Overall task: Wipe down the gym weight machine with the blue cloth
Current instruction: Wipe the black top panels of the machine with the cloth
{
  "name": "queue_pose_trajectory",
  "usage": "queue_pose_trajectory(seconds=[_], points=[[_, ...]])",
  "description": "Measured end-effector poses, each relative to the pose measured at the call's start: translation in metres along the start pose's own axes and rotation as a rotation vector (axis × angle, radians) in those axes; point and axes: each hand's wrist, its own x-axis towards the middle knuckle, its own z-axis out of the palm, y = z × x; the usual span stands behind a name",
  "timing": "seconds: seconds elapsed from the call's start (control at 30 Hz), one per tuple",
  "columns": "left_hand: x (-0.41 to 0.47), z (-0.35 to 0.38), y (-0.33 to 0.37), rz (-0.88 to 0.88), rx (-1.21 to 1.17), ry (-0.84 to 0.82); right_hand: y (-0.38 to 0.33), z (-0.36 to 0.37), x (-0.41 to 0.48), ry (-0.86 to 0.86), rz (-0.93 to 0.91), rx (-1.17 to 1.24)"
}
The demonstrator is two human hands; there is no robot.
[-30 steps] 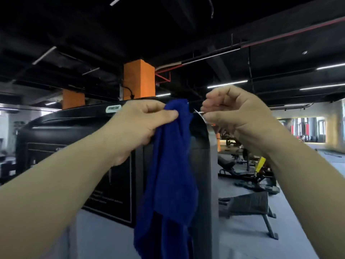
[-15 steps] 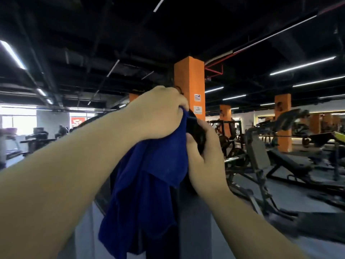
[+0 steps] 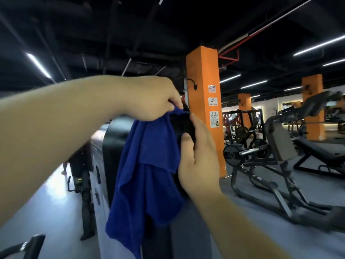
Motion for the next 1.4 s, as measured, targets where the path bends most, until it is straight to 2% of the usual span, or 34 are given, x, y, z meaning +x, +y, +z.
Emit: queue_pose_trajectory(seconds=[0.23,0.33,0.5,0.63,0.73,0.9,1.03,1.17,1.27,1.4], points=[[0.031,0.011,0.012,0.035,0.05,-0.029,0.0,0.001,-0.003,0.011,0.014,-0.004],[0.011,0.007,0.003,0.045,0.058,-0.011,0.001,0.002,-0.004,0.032,0.009,0.011],[-0.012,0.006,-0.006,-0.033,0.02,0.068,0.0,0.002,-0.004,0.037,0.01,-0.012],[0.024,0.009,0.011,0.008,0.069,-0.001,-0.002,0.001,-0.005,0.014,0.035,0.002],[0.019,0.002,0.009,0.031,0.109,-0.063,-0.001,0.0,-0.006,0.004,0.032,-0.005],[0.003,-0.004,0.008,-0.009,0.093,-0.001,0.001,-0.001,-0.006,0.002,0.018,-0.02],[0.041,0.006,0.024,-0.007,0.084,-0.12,0.0,0.0,-0.006,-0.004,0.037,-0.031],[0.016,0.009,0.01,-0.014,0.042,0.01,0.001,-0.002,-0.008,-0.048,0.038,-0.026],[-0.03,0.02,-0.005,-0.126,-0.07,0.173,-0.001,-0.006,-0.007,-0.079,0.029,-0.038],[-0.03,0.025,0.0,-0.155,-0.114,0.236,-0.015,-0.007,-0.006,-0.032,0.049,-0.023]])
